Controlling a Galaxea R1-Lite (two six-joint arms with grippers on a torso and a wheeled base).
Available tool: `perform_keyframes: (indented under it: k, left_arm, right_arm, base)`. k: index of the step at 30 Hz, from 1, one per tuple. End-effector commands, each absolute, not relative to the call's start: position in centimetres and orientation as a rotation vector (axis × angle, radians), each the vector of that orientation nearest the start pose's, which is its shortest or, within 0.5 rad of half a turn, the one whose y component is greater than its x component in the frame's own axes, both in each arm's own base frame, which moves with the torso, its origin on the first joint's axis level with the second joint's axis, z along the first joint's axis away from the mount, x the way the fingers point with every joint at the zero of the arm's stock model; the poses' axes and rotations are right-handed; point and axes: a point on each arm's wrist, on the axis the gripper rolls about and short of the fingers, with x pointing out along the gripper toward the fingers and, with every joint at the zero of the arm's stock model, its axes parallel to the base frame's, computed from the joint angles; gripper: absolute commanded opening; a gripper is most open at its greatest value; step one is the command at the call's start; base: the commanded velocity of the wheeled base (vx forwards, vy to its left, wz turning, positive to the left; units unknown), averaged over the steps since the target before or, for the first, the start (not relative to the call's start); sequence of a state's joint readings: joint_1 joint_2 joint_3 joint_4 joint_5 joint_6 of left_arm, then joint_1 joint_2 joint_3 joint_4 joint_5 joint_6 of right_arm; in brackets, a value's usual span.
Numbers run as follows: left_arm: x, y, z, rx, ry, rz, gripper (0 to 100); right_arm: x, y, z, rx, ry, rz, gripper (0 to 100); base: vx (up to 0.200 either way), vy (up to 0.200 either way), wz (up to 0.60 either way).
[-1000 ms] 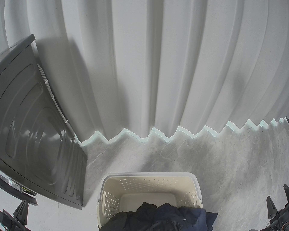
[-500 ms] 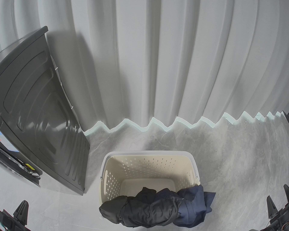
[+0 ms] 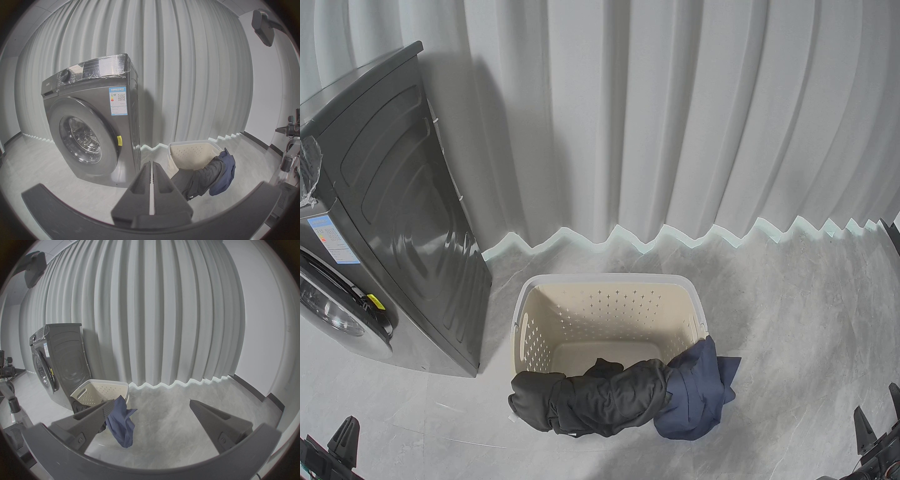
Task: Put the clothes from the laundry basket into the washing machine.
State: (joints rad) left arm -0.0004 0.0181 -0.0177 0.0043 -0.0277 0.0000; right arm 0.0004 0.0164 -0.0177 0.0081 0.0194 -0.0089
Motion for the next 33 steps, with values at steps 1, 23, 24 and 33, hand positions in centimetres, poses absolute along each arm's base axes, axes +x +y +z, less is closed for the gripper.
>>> perform_keyframes:
  k: [1, 23, 24, 33]
  left_arm:
    - [-2.29, -0.06, 7.54, 0.0, 0.003, -0.028, 0]
    - [-2.29, -0.07, 7.54, -0.005, 0.003, -0.029, 0]
    - [-2.29, -0.07, 7.54, -0.003, 0.003, -0.029, 0]
    - [-2.29, -0.07, 7.54, -0.003, 0.003, -0.029, 0]
  right_arm:
    - [-2.26, 0.04, 7.57, -0.009, 0.011, 0.022, 100]
    - [-2.26, 0.04, 7.57, -0.011, 0.011, 0.022, 100]
    - [-2.26, 0.04, 7.57, -0.009, 0.011, 0.022, 100]
    - [-2.26, 0.04, 7.57, -0.009, 0.011, 0.022, 100]
  base:
    - [0.0, 0.0, 0.0]
    - [0.0, 0.091, 0.0]
    - [0.0, 0.2, 0.0]
    - [0.0, 0.2, 0.0]
